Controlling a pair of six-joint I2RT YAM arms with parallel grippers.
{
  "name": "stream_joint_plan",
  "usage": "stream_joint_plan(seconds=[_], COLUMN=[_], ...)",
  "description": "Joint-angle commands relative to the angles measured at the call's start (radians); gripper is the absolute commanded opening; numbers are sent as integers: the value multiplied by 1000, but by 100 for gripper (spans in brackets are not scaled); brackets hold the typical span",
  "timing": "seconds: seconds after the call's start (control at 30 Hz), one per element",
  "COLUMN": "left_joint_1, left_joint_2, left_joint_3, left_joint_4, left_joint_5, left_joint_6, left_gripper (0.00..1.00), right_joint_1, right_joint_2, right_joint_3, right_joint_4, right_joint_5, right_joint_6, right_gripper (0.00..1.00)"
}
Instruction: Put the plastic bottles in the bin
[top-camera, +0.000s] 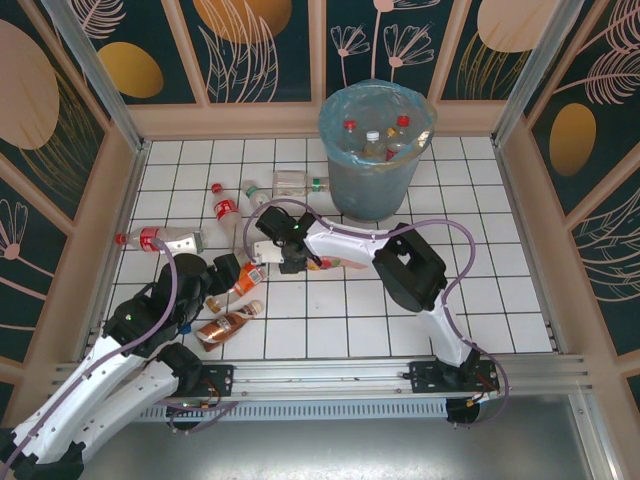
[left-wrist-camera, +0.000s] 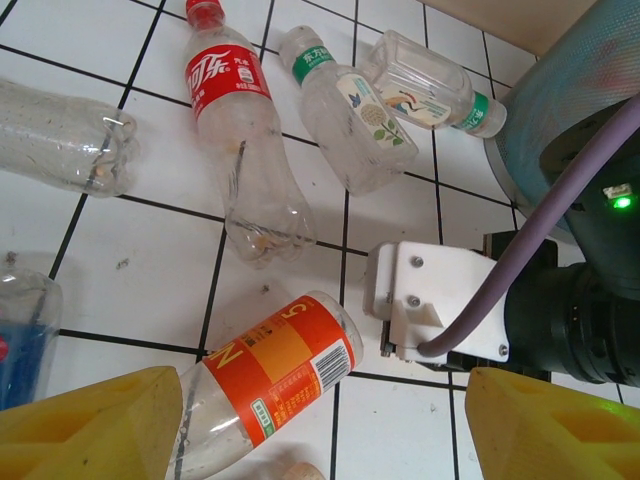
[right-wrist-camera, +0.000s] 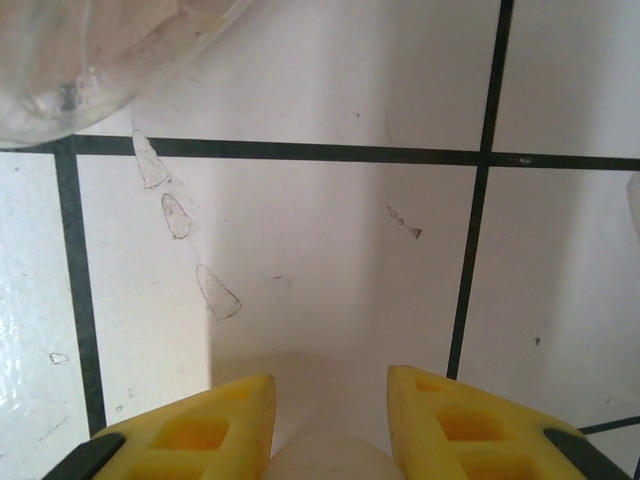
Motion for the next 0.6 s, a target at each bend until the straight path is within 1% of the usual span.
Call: stream_joint_plan(seconds=[0.0,0.17,0.3,0.4,0.47,0.57], left_joint_1=[-7,-7,-6,-7,-6,-6], left_joint_2=[9,44,107,185,256,379], left_joint_3=[10,77,169,259,336,459], left_joint_4=[28,74,152,228,267,306], left_joint_5=[-12,-45,-38,-10,19,73], left_joint_6=[32,77,142,214,266,330], left_gripper=[75,74,74,73,72,71], right_joint_1=[-15,-57,-107,-161,-209,-307], right_joint_2=[-91,-255,-381,-449,-484,-530], right_joint_3=[66,139,249,346,384,381], right_joint_4=[-54,-49,-13,77,148,304], right_joint_5=[-47,-158,-178,-158,-171,-181], right_joint_6=[68,162,206,249,282,356], right_gripper=[22,21,20,19,18,18])
